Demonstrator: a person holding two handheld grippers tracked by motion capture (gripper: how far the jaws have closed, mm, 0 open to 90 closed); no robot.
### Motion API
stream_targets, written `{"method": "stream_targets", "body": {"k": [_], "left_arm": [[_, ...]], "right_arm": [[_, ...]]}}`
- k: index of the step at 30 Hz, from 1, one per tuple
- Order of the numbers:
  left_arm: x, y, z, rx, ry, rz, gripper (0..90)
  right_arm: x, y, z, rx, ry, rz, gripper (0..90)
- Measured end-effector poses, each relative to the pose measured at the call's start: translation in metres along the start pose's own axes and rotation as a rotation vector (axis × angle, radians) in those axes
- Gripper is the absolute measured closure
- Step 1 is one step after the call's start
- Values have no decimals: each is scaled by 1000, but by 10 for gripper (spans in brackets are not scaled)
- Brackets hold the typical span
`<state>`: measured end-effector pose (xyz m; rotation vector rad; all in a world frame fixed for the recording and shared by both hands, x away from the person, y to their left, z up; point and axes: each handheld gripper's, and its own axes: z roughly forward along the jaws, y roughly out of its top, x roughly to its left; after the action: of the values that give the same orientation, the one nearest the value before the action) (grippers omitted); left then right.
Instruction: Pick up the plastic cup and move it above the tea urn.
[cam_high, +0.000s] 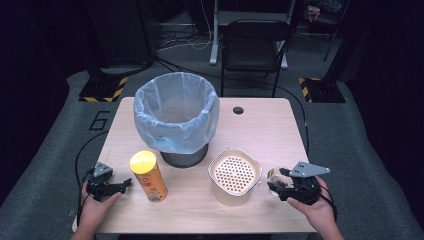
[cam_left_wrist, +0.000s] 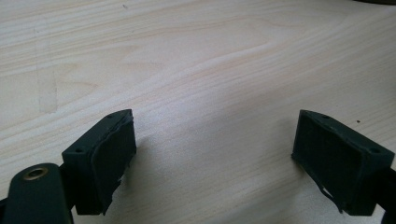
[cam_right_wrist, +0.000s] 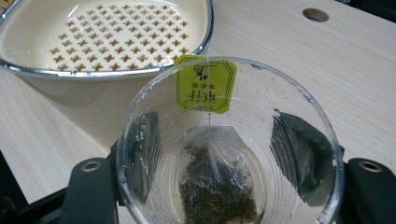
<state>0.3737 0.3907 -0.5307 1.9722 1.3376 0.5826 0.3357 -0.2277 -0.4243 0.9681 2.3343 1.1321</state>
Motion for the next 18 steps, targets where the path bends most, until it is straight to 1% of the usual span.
{"method": "stream_targets", "body": {"k": [1, 3, 5, 7, 9, 10, 11, 12, 14, 16, 18], "left_arm": [[0, 0, 1, -7, 3, 0, 131], [0, 0, 1, -7, 4, -1, 131], [0, 0, 0, 5, -2, 2, 131], [0, 0, 0, -4, 2, 0, 131], [0, 0, 0, 5, -2, 1, 131], [0, 0, 0, 3, -1, 2, 131], [0, 0, 0, -3, 2, 0, 131], [0, 0, 0, 2, -1, 1, 131], [0, 0, 0, 1, 0, 1, 131], [0, 0, 1, -7, 3, -1, 131], [0, 0, 0, -3, 2, -1, 131]], "right_arm": [[0, 1, 0, -2, -3, 6, 328], [-2, 5, -2, -4, -2, 4, 329], [-5, 9, -3, -2, -4, -6, 328], [-7, 13, -4, -4, -10, -10, 328], [-9, 16, -5, 1, -13, -15, 328], [-11, 19, -5, -6, -20, -16, 328], [-12, 20, -6, 1, -17, -25, 328], [-13, 22, -7, -1, -23, -18, 328], [-16, 26, -8, -2, -26, -31, 328], [-18, 31, -8, -6, -26, -31, 328], [-20, 35, -9, -9, -28, -34, 328]]}}
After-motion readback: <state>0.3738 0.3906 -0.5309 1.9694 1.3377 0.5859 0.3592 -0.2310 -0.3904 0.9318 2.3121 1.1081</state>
